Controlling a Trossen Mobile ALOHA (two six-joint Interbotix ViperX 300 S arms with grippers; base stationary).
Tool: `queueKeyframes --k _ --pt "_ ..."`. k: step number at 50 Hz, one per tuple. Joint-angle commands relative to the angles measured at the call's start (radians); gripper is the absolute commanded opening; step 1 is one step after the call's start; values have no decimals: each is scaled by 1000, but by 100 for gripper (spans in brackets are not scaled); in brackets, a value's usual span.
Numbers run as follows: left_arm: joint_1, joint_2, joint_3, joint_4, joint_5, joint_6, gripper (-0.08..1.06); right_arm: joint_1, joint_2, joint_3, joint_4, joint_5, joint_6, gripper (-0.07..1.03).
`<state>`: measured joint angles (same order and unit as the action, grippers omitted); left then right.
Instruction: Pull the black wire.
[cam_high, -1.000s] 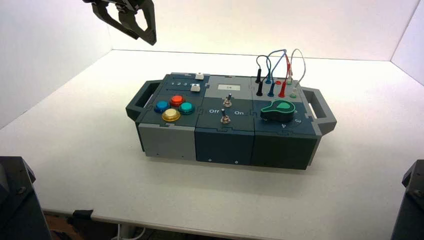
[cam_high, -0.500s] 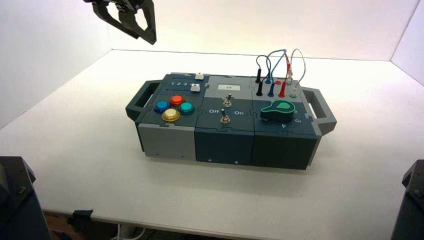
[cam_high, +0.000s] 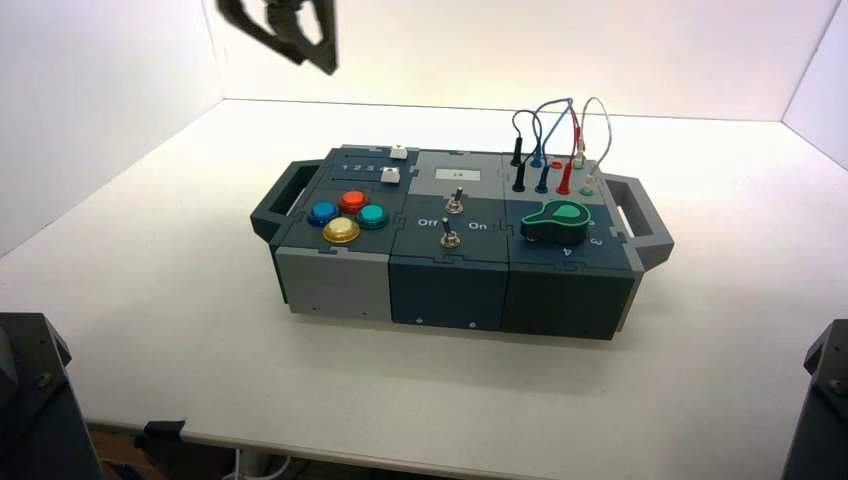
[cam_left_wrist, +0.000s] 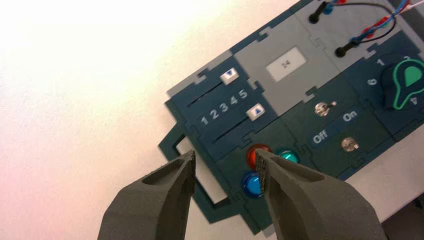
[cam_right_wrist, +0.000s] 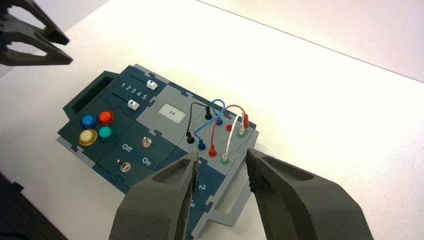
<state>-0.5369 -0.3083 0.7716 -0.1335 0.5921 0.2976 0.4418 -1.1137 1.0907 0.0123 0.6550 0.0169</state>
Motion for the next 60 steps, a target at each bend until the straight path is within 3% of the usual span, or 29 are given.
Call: queueKeyframes --k 1,15,25,31,41,60 --pt "-41 37 -75 -5 11 5 62 -2 20 -15 2 -9 3 52" --pt "-130 167 -222 -11 34 5 59 -2 74 -25 2 -6 6 52" --pt "-235 270 -299 -15 29 5 54 -3 64 -25 0 -6 6 52" --pt "-293 334 -325 -14 20 20 53 -3 61 -25 0 -8 6 52" --pt "-353 436 -357 -15 54 84 49 -3 61 -23 0 -8 6 52" --pt "-382 509 -407 -14 52 89 49 -3 60 -23 0 -8 6 52"
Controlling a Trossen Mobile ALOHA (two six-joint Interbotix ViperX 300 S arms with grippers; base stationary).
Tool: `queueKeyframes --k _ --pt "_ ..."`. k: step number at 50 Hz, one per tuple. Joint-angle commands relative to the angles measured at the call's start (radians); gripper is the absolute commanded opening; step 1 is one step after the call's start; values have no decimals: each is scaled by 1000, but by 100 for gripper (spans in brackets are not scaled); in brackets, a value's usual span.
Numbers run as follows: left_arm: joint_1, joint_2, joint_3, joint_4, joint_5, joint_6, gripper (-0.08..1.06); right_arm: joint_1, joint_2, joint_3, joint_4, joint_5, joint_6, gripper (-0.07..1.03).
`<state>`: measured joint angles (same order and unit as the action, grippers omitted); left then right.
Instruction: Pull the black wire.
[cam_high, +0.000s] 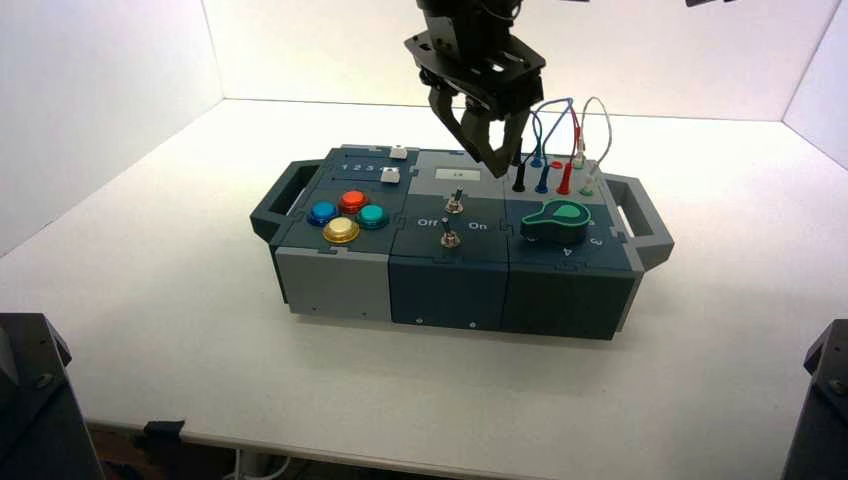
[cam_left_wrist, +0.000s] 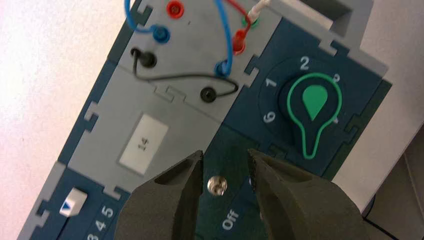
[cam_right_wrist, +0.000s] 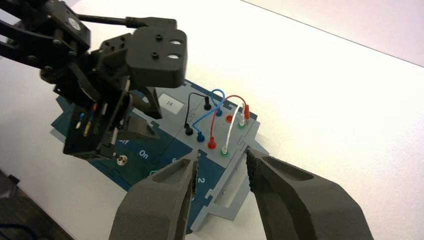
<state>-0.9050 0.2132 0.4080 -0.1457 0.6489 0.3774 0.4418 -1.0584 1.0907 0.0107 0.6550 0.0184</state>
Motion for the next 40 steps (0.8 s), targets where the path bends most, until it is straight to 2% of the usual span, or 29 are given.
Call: queueKeyframes --k 1,9,40 --pt "-15 -11 -48 -3 -5 9 48 -3 5 -23 2 -8 5 52" --pt "-18 14 -77 -3 -6 17 42 -3 5 -23 2 -8 5 52" --pt "-18 92 -144 -2 -5 18 41 -3 -3 -21 2 -8 5 52"
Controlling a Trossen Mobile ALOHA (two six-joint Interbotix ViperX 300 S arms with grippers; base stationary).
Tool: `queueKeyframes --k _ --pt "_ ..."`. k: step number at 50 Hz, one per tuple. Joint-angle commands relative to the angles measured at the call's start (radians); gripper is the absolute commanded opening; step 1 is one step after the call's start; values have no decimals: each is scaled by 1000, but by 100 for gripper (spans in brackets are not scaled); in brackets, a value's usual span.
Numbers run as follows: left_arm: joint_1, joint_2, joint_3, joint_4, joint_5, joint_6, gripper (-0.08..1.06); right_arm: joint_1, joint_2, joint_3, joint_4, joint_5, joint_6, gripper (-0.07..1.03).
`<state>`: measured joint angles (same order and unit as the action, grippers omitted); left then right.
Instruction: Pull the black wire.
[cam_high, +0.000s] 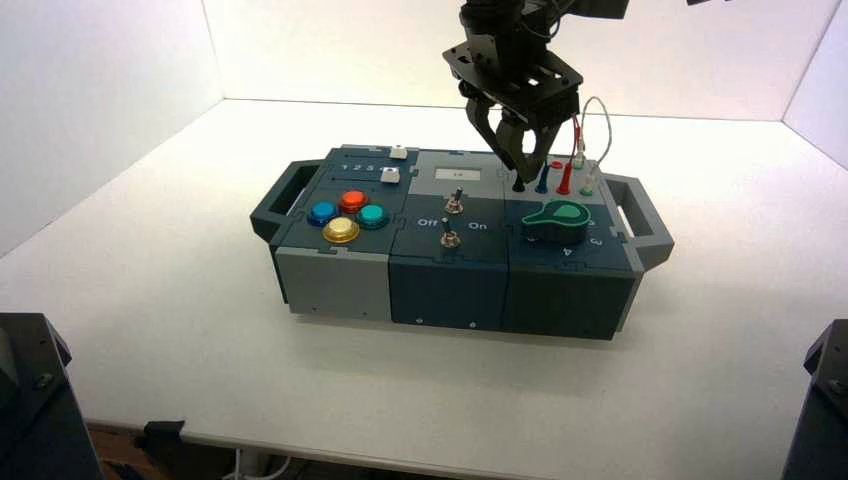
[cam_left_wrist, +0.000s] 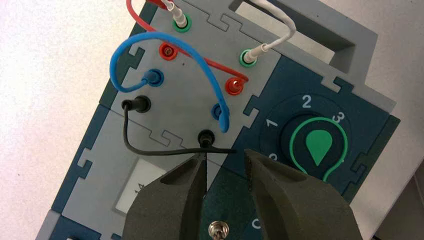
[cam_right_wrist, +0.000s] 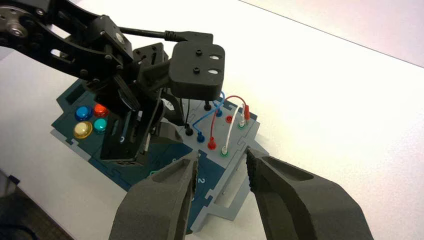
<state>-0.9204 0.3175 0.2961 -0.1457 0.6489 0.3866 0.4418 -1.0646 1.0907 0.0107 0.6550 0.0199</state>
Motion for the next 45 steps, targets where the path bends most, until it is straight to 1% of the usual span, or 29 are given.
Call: queueKeyframes --k 1,7,18,26,32,38,45 --pt "-3 -11 -34 -2 -5 9 40 -3 2 -21 2 -8 3 52" --pt "-3 0 -43 0 -5 9 38 -3 3 -21 2 -8 3 52" --pt "-3 20 -61 3 -5 9 29 -3 3 -21 2 -8 3 52" --pt "-3 29 -67 9 -3 8 28 -3 2 -21 2 -8 3 52" --pt "0 26 -74 20 2 6 29 -3 -2 -20 2 -8 3 52" --pt "14 26 -83 20 11 2 33 -3 -2 -20 2 -8 3 52" --pt "28 35 -89 21 18 0 33 -3 -2 -20 2 -8 3 52"
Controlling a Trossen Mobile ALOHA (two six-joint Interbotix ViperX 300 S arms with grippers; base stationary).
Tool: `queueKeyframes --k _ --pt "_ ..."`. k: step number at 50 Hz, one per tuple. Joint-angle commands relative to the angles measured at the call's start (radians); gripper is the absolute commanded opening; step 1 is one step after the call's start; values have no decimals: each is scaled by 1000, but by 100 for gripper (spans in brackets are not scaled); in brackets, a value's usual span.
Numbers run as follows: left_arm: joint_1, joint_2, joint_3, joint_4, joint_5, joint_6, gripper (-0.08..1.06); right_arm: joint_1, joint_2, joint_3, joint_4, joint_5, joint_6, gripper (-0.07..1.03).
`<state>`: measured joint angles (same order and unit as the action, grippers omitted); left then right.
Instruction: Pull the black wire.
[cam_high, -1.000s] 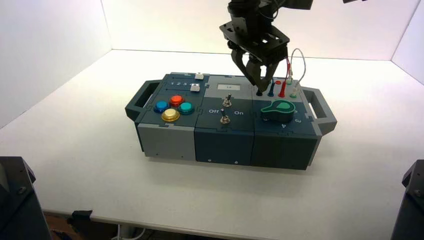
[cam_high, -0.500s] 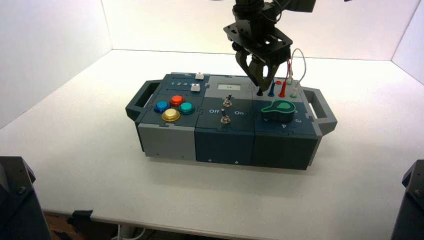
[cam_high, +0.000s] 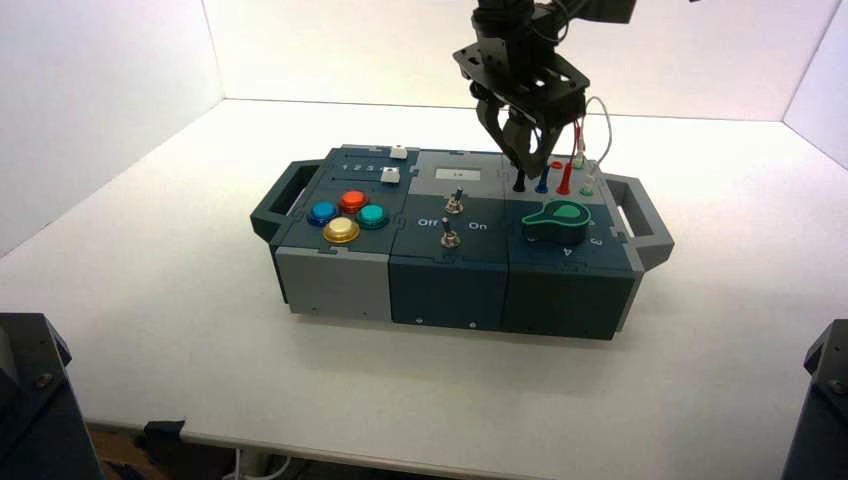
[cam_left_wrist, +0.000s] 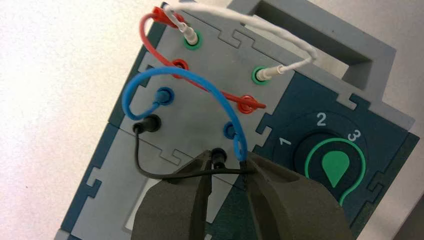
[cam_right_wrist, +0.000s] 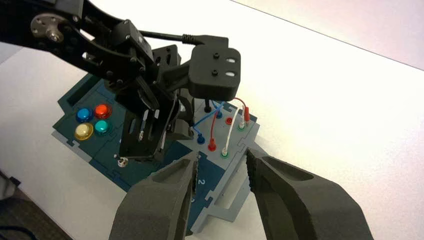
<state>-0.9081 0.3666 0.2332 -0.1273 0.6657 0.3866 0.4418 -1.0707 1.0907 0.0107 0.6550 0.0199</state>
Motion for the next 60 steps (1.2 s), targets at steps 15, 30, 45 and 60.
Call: queueKeyframes --k 15,30,45,60 --pt "17 -12 -29 3 21 0 21 -3 5 -20 2 -8 3 52" --pt "17 -11 -32 3 31 3 5 -3 5 -20 2 -8 3 52" --pt "17 -46 -37 12 32 6 1 -3 5 -20 2 -8 3 52" --pt "18 -77 -37 17 32 6 0 -3 5 -20 2 -8 3 52"
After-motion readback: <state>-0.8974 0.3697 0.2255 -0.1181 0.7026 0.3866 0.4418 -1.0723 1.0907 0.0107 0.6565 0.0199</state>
